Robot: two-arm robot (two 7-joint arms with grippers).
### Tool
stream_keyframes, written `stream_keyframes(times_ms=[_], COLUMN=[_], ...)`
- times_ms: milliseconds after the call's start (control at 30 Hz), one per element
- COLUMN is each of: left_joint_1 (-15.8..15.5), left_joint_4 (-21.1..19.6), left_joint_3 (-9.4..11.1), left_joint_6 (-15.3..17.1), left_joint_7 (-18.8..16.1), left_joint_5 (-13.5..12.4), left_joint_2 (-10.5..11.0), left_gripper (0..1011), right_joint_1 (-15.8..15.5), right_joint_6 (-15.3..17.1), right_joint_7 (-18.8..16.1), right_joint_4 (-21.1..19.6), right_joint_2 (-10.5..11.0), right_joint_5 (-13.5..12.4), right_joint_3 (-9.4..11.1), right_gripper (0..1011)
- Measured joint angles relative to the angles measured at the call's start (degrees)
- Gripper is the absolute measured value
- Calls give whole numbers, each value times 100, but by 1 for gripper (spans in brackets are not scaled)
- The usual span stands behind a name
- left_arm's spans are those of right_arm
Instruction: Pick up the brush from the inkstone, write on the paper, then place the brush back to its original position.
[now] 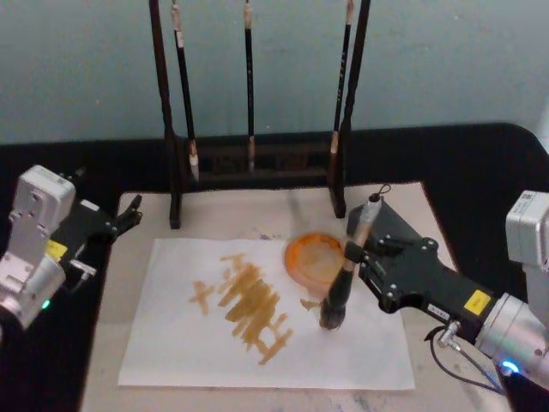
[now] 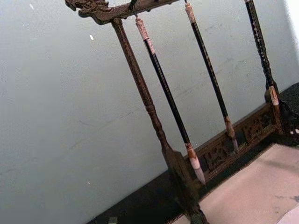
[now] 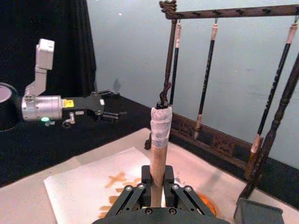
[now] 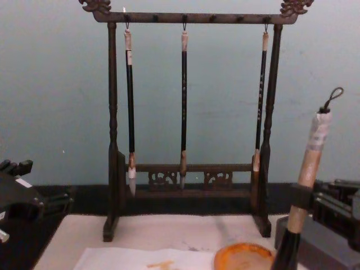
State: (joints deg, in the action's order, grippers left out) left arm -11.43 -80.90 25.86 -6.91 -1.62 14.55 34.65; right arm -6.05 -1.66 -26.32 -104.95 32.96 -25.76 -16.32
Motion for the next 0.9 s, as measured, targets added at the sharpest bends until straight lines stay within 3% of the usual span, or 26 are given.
stream_keyframes(times_ms=[467, 733, 900], left_joint_1=[0, 0, 0], left_joint_4=[0, 0, 0], left_joint_3=[0, 0, 0], left_joint_6=[0, 0, 0], left_joint_7=[0, 0, 0], left_joint_5=[0, 0, 0], left_joint_2=[0, 0, 0], left_gripper=[1010, 1010, 1010], right_joint_1=[-144, -237, -237], right_joint_6=[6, -178, -338], right_joint_7=[-47, 25, 95], right_joint_4=[-266, -411, -408], right_joint_2=[169, 176, 69], right_joint_5=[-36, -79, -149], right_joint_3=[25, 211, 354], right_gripper=[153, 153, 153])
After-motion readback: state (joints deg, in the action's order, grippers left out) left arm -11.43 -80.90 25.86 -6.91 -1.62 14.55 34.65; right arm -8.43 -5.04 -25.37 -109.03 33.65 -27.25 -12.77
